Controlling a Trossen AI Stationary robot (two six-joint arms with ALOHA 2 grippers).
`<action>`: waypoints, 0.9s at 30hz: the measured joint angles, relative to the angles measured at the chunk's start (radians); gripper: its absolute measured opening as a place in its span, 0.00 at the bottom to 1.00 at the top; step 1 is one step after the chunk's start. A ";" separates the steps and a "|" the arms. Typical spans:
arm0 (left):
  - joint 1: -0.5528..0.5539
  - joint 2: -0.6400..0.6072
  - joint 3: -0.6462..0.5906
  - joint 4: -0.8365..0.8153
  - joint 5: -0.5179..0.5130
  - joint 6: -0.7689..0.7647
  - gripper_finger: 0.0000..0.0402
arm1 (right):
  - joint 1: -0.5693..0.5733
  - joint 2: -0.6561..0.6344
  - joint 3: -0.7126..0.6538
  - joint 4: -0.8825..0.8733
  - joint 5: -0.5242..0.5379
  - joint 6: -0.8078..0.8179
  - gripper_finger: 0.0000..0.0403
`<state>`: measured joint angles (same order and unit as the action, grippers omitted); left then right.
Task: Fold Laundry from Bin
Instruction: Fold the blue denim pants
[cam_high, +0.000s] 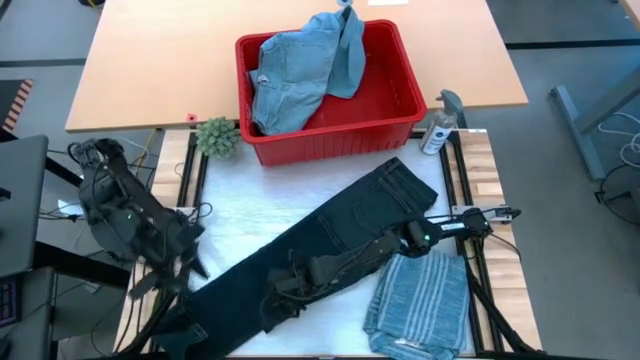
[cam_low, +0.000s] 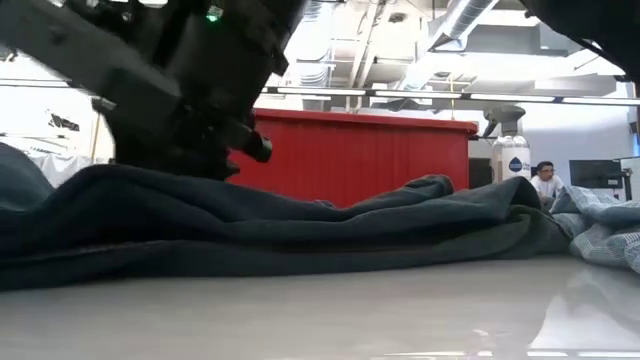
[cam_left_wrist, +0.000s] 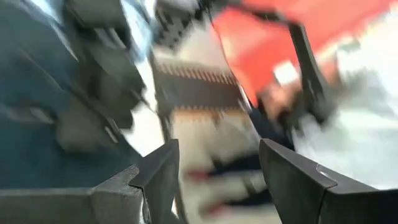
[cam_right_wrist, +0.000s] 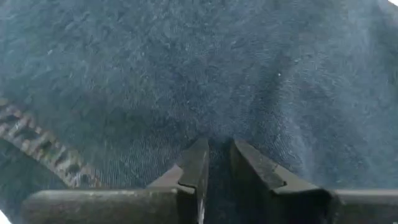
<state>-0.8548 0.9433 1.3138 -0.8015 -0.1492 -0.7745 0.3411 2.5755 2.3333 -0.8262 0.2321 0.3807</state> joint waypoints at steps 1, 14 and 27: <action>-0.019 0.007 0.006 -0.033 0.022 -0.041 0.52 | -0.004 -0.011 0.000 0.003 -0.018 -0.019 0.24; -0.213 0.305 0.007 -0.308 0.054 -0.270 0.52 | -0.009 -0.310 0.020 -0.068 0.005 -0.144 0.25; -0.264 0.633 0.030 -0.146 0.223 -0.680 0.52 | 0.039 -0.544 0.020 -0.361 0.111 -0.119 0.25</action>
<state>-1.1187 1.5768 1.3436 -0.9480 0.0740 -1.4549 0.3801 2.0318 2.3535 -1.1872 0.3430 0.2619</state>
